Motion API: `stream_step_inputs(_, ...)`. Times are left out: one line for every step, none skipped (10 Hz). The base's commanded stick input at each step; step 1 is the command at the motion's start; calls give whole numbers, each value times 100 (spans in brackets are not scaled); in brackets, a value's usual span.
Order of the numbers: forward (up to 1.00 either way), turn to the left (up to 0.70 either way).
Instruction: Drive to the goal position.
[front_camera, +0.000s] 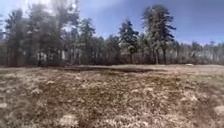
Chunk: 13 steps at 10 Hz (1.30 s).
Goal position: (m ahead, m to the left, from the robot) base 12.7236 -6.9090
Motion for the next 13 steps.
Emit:
stream_step_inputs(70,0)
stream_step_inputs(70,0)
stream_step_inputs(70,0)
stream_step_inputs(70,0)
stream_step_inputs(70,0)
stream_step_inputs(70,0)
stream_step_inputs(70,0)
stream_step_inputs(70,0)
stream_step_inputs(70,0)
stream_step_inputs(70,0)
stream_step_inputs(70,0)
stream_step_inputs(70,0)
stream_step_inputs(70,0)
